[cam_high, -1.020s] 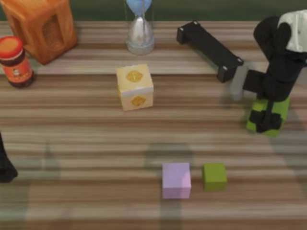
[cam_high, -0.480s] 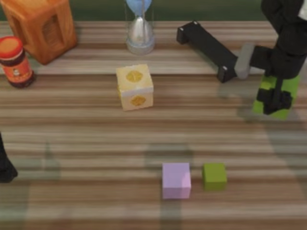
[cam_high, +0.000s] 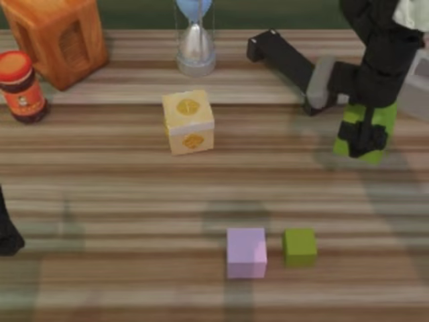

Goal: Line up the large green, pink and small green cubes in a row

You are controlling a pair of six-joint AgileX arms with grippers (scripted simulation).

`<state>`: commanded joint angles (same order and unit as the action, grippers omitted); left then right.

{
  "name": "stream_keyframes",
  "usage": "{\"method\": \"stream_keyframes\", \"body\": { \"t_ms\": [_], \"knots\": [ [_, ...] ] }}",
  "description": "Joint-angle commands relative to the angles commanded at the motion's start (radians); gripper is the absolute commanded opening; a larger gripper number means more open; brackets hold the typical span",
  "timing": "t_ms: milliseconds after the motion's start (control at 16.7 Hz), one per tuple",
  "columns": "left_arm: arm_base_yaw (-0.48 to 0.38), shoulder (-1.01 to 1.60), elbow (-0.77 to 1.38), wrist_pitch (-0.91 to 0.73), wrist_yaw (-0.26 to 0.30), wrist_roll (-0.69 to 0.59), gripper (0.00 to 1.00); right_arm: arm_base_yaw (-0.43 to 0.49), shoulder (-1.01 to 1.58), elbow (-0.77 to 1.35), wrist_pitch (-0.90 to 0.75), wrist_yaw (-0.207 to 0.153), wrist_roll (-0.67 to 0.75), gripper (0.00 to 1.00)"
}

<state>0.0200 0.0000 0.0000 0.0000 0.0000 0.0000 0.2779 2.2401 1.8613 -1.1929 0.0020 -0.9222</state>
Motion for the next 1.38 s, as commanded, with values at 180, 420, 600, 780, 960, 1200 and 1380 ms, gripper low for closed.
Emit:
{"method": "stream_keyframes", "body": {
  "t_ms": [180, 420, 600, 780, 960, 1200, 1380],
  "knots": [
    [0.0, 0.0, 0.0, 0.0, 0.0, 0.0, 1.0, 0.15, 0.067, 0.127, -0.064, 0.001, 0.072, 0.0],
    [0.0, 0.0, 0.0, 0.0, 0.0, 0.0, 1.0, 0.418, 0.171, 0.33, -0.168, 0.003, 0.197, 0.0],
    [0.0, 0.0, 0.0, 0.0, 0.0, 0.0, 1.0, 0.598, 0.235, 0.465, -0.236, 0.004, 0.287, 0.0],
    [0.0, 0.0, 0.0, 0.0, 0.0, 0.0, 1.0, 0.697, 0.271, 0.548, -0.276, 0.005, 0.345, 0.0],
    [0.0, 0.0, 0.0, 0.0, 0.0, 0.0, 1.0, 0.709, 0.275, 0.56, -0.282, 0.005, 0.353, 0.0],
    [0.0, 0.0, 0.0, 0.0, 0.0, 0.0, 1.0, 0.706, 0.269, 0.541, -0.263, 0.005, 0.355, 0.0],
    [0.0, 0.0, 0.0, 0.0, 0.0, 0.0, 1.0, 0.705, 0.262, 0.451, -0.177, 0.005, 0.356, 0.0]
  ]
}}
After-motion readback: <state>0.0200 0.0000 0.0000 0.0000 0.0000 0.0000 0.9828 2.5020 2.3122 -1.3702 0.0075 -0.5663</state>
